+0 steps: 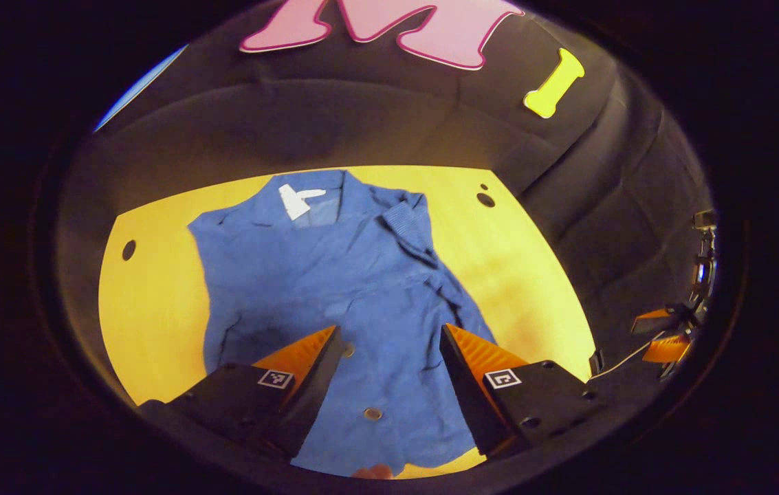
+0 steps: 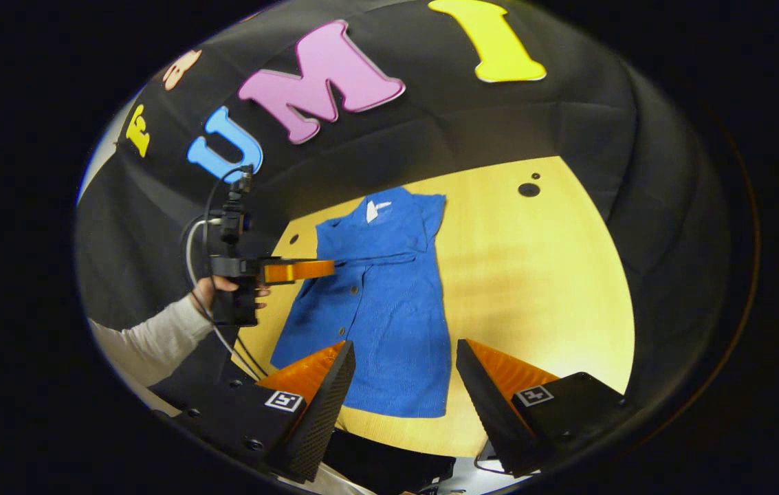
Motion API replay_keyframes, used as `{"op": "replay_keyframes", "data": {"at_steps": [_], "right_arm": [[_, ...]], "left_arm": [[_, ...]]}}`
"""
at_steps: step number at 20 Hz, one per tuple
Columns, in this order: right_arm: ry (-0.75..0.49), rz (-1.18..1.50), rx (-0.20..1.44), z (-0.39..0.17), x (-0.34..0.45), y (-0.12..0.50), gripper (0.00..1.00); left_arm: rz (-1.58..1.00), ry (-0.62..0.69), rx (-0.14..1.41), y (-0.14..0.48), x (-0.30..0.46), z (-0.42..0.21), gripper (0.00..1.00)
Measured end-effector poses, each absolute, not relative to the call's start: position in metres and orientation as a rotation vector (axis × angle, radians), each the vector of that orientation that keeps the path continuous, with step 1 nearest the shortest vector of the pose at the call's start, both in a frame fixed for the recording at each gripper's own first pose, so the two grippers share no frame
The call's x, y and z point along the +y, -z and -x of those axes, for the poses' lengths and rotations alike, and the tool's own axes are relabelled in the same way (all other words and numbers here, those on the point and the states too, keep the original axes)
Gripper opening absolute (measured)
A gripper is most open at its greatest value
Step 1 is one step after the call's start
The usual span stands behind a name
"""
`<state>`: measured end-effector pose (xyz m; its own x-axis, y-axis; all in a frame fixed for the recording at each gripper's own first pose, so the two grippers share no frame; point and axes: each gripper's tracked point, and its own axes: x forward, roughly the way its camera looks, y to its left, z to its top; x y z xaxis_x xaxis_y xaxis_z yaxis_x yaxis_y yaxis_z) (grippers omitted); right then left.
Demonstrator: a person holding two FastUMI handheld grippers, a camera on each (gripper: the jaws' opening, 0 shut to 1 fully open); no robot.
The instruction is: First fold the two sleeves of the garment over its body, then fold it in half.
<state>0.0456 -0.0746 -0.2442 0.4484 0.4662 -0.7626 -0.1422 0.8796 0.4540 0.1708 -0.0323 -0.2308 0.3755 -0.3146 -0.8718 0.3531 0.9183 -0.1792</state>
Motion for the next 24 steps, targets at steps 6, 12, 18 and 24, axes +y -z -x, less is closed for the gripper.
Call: {"op": "replay_keyframes", "data": {"at_steps": [6,12,18,24], "right_arm": [[-0.339,-0.293,1.293,-0.009,-0.031,0.321,0.96],[-0.222,-0.222,1.542,0.036,-0.041,0.39,0.97],[-0.137,-0.165,1.668,0.066,-0.06,0.434,0.98],[-0.109,-0.055,1.67,0.059,-0.069,0.458,0.98]], "left_arm": [[-0.052,0.237,1.338,0.288,0.104,-0.059,0.83],[0.04,0.13,1.543,0.343,0.14,0.002,0.83],[0.051,0.133,1.619,0.371,0.133,0.024,0.84],[-0.003,0.123,1.617,0.377,0.129,0.019,0.83]]}}
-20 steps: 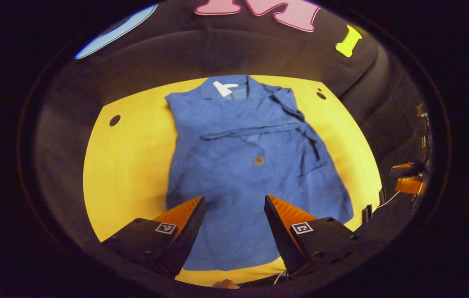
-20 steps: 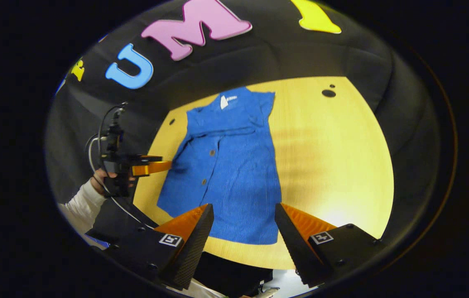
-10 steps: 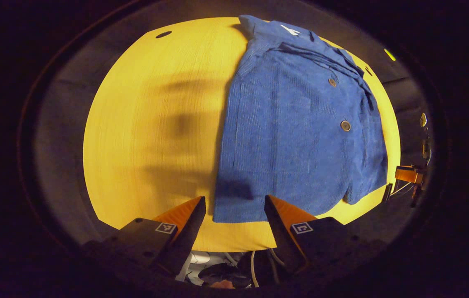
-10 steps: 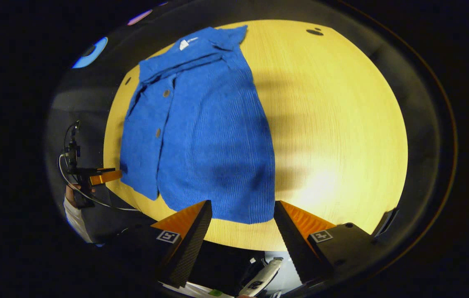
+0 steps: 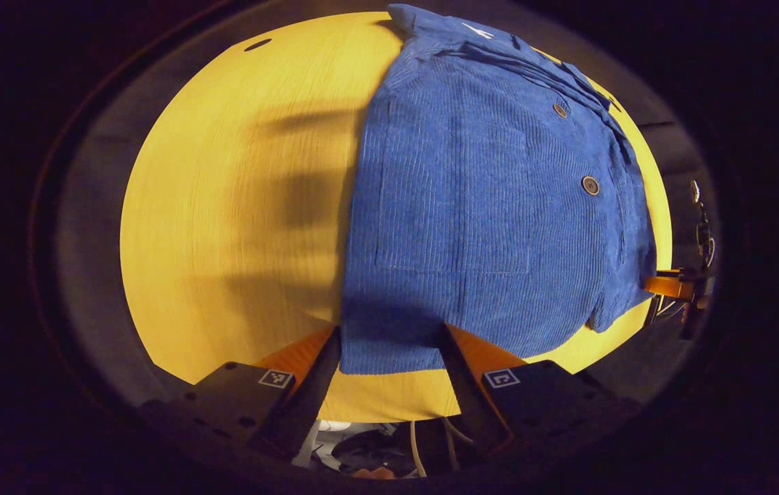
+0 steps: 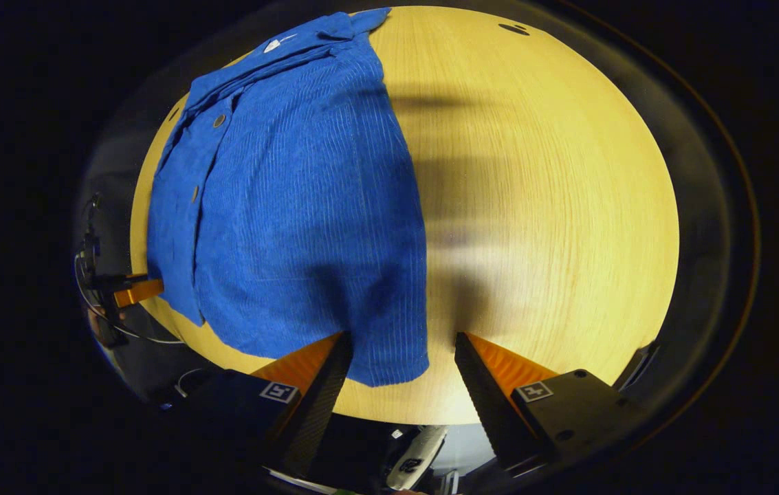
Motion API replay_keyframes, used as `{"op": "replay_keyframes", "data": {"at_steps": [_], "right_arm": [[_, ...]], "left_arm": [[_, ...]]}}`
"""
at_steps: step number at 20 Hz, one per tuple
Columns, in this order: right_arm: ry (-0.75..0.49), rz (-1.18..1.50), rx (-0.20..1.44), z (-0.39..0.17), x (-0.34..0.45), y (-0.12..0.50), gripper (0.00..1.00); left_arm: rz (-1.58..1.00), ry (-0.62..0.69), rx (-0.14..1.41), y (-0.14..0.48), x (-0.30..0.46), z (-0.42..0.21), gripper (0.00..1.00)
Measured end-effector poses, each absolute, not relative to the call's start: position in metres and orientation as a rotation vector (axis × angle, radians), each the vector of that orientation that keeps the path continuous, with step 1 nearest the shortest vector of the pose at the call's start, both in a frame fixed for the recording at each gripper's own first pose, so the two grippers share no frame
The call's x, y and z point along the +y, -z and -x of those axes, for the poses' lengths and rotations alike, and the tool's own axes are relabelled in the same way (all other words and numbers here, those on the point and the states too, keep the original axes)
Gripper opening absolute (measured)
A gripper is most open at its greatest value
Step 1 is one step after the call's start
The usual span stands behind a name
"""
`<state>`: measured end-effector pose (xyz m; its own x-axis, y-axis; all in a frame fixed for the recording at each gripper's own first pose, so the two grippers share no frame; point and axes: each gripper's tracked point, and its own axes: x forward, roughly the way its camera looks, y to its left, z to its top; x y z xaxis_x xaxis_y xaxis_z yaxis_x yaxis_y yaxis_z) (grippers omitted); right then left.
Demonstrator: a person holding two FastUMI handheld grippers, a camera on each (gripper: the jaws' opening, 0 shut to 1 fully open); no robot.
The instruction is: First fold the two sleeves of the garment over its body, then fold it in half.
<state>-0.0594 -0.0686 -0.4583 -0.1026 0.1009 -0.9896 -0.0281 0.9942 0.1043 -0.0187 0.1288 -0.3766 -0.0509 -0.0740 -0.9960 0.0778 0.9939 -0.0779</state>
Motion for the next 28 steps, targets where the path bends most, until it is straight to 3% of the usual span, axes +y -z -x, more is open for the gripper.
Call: {"op": "replay_keyframes", "data": {"at_steps": [3,5,7,8,9,10,11,13,15,20,28], "right_arm": [[-0.075,0.001,1.681,0.063,-0.067,0.464,0.94],[-0.079,0.02,1.679,0.065,-0.062,0.462,0.98],[-0.086,0.018,1.675,0.064,-0.047,0.462,0.82],[-0.111,0.026,1.674,0.065,-0.042,0.463,0.65],[-0.124,0.024,1.668,0.063,-0.039,0.463,0.55],[-0.128,0.005,1.669,0.063,-0.035,0.464,0.21],[-0.145,0.005,1.662,0.063,-0.033,0.463,0.26],[-0.178,-0.007,1.648,0.063,-0.034,0.462,0.12],[-0.157,-0.071,1.636,0.063,-0.033,0.462,0.07],[-0.211,-0.176,1.576,0.059,-0.025,0.435,0.05],[-0.248,-0.361,1.322,-0.029,-0.029,0.308,0.05]], "left_arm": [[-0.054,0.126,1.619,0.376,0.127,0.018,0.84],[-0.041,0.114,1.622,0.376,0.123,0.019,0.83],[-0.032,0.105,1.608,0.376,0.122,0.018,0.83],[-0.03,0.103,1.591,0.378,0.122,0.019,0.83],[-0.029,0.11,1.599,0.378,0.121,0.02,0.83],[-0.028,0.119,1.614,0.379,0.119,0.023,0.78],[-0.01,0.142,1.629,0.377,0.112,0.022,0.54],[0.013,0.154,1.643,0.375,0.104,0.022,0.06],[-0.009,0.204,1.613,0.378,0.104,0.02,0.0],[0.053,0.256,1.514,0.353,0.102,0.01,0.0],[0.122,0.313,1.151,0.2,0.115,-0.073,0.0]]}}
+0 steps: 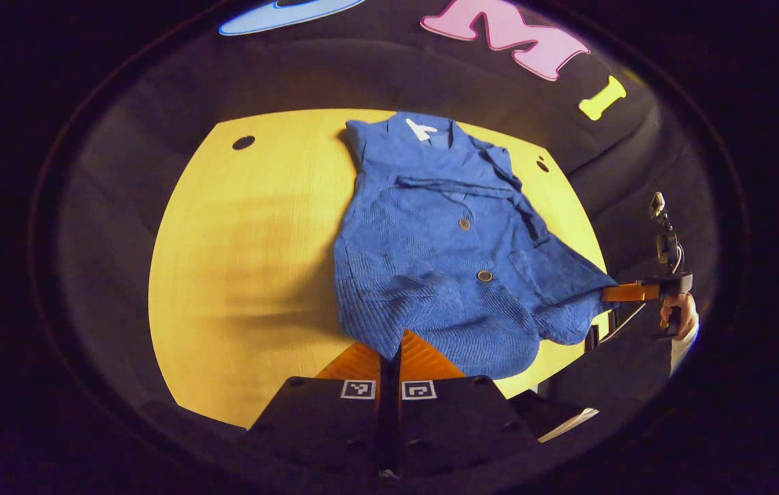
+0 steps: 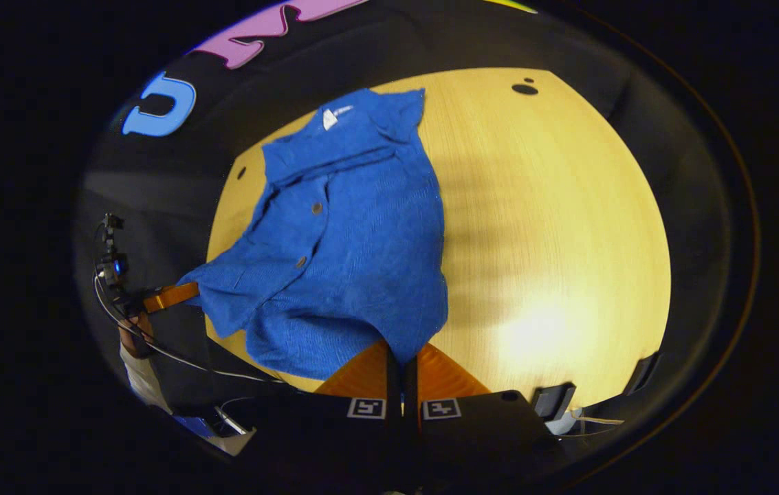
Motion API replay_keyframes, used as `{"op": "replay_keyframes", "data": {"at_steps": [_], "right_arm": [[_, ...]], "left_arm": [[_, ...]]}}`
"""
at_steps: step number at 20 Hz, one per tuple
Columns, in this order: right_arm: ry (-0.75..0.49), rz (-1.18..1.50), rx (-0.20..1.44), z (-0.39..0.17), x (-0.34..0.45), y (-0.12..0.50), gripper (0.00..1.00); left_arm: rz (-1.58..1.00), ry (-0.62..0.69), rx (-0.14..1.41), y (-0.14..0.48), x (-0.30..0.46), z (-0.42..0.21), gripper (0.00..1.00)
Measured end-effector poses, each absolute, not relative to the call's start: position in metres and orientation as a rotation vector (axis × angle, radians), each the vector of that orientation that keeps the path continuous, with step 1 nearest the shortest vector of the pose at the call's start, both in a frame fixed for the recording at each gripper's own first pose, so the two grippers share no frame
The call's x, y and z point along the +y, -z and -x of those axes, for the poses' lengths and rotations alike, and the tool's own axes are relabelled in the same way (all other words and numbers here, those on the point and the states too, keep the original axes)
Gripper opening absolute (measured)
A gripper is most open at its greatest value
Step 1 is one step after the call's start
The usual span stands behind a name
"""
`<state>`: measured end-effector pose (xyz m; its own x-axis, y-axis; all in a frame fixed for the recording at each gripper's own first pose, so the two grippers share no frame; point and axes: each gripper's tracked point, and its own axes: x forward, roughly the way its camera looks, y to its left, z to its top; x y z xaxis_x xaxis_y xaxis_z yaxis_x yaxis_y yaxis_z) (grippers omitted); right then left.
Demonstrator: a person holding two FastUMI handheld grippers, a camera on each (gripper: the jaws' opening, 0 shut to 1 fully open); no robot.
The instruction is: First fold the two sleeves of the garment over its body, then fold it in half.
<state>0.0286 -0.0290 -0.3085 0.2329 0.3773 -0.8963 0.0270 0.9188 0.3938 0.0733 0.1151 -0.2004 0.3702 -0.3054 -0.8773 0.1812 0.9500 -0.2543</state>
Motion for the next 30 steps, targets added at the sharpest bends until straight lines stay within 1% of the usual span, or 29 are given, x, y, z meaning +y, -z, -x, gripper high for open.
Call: {"op": "replay_keyframes", "data": {"at_steps": [3,5,7,8,11,14,15,17,19,20,21,22,23,24,25,26,29,30], "right_arm": [[-0.242,-0.388,1.154,-0.104,-0.029,0.257,0.05],[-0.23,-0.364,1.036,-0.17,-0.031,0.227,0.04],[-0.215,-0.325,0.924,-0.242,-0.027,0.206,0.05],[-0.204,-0.295,0.884,-0.275,-0.025,0.204,0.04],[-0.185,-0.183,0.816,-0.364,-0.014,0.239,0.04],[-0.178,-0.085,0.764,-0.433,-0.006,0.3,0.04],[-0.183,-0.062,0.762,-0.446,-0.004,0.324,0.04],[-0.186,-0.003,0.78,-0.458,-0.005,0.375,0.04],[-0.188,0.039,0.791,-0.467,-0.004,0.406,0.05],[-0.188,0.027,0.799,-0.471,0.0,0.417,0.05],[-0.17,0.009,0.797,-0.475,-0.003,0.423,0.07],[-0.153,-0.021,0.797,-0.484,-0.002,0.429,0.14],[-0.133,-0.047,0.795,-0.488,-0.003,0.431,0.19],[-0.12,-0.066,0.794,-0.49,-0.005,0.431,0.35],[-0.115,-0.076,0.778,-0.494,-0.006,0.43,0.41],[-0.122,-0.08,0.76,-0.497,-0.006,0.425,0.55],[-0.121,-0.043,0.684,-0.507,-0.009,0.411,1.0],[-0.128,-0.035,0.669,-0.507,-0.008,0.406,0.98]], "left_arm": [[0.201,0.302,1.036,0.144,0.119,-0.12,0.0],[0.24,0.267,0.956,0.109,0.121,-0.177,0.0],[0.25,0.203,0.891,0.103,0.124,-0.232,0.0],[0.238,0.169,0.886,0.105,0.128,-0.256,0.0],[0.154,0.085,0.881,0.128,0.123,-0.318,0.0],[0.101,0.024,0.864,0.157,0.131,-0.368,0.0],[0.056,0.009,0.856,0.167,0.133,-0.379,0.0],[-0.011,-0.017,0.88,0.177,0.142,-0.38,0.0],[-0.03,-0.058,0.88,0.182,0.141,-0.385,0.0],[-0.038,-0.078,0.882,0.179,0.141,-0.385,0.02],[-0.037,-0.059,0.903,0.181,0.135,-0.383,0.06],[-0.054,-0.05,0.931,0.185,0.132,-0.38,0.14],[-0.078,-0.067,0.925,0.178,0.135,-0.378,0.34],[-0.083,-0.075,0.897,0.177,0.136,-0.381,0.54],[-0.077,-0.062,0.849,0.169,0.133,-0.384,0.74],[-0.077,-0.05,0.804,0.162,0.125,-0.388,0.81],[-0.119,-0.052,0.736,0.151,0.116,-0.392,0.84],[-0.126,-0.06,0.726,0.148,0.113,-0.392,0.84]]}}
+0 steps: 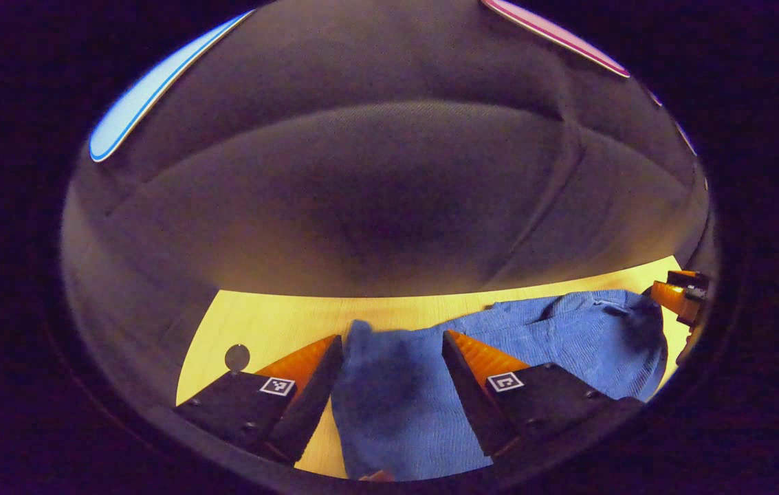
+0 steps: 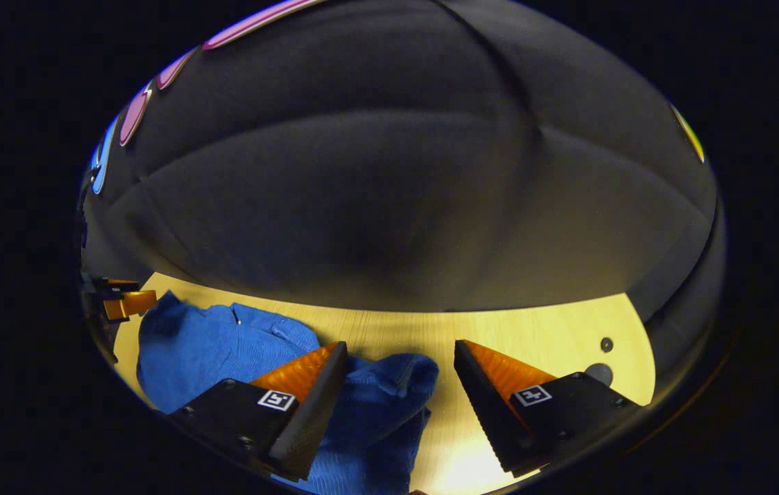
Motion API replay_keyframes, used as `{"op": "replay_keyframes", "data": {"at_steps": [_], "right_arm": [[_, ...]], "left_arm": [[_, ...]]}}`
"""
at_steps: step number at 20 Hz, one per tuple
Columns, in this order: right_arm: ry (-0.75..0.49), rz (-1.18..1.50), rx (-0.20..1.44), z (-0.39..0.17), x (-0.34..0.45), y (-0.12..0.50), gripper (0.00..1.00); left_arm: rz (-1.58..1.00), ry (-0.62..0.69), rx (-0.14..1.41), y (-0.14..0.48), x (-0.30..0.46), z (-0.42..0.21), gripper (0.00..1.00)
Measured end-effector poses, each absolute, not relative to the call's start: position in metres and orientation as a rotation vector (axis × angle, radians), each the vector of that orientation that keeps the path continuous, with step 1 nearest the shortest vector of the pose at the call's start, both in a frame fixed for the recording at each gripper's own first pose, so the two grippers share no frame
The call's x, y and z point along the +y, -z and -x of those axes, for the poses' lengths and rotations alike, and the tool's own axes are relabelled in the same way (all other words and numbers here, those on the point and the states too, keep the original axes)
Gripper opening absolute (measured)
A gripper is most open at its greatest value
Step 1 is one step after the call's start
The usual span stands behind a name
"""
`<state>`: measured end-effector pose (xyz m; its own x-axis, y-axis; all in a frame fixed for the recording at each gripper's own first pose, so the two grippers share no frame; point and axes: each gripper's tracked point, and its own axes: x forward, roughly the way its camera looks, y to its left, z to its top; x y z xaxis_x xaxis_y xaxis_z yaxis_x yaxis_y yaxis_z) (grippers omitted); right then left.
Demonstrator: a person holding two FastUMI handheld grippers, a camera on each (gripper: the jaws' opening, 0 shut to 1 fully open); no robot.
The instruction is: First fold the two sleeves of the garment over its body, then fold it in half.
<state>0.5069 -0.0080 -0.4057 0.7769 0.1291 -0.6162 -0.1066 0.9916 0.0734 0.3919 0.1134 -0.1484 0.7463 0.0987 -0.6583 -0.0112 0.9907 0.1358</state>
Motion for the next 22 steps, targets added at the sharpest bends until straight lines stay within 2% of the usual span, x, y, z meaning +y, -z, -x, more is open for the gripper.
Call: {"op": "replay_keyframes", "data": {"at_steps": [5,10,14,17,22], "right_arm": [[-0.167,0.069,0.584,-0.499,-0.004,0.381,1.0],[-0.198,0.052,0.498,-0.485,-0.002,0.345,1.0],[-0.202,0.058,0.393,-0.457,-0.001,0.305,0.99],[-0.198,0.068,0.31,-0.404,0.007,0.246,0.99],[-0.154,0.075,0.156,-0.296,0.008,0.161,0.98]], "left_arm": [[-0.096,-0.028,0.646,0.111,0.103,-0.378,0.85],[-0.097,-0.017,0.559,0.079,0.093,-0.355,0.86],[-0.101,-0.011,0.451,0.042,0.087,-0.312,0.86],[-0.098,-0.01,0.375,0.008,0.081,-0.268,0.86],[-0.094,-0.017,0.236,-0.047,0.089,-0.159,0.86]]}}
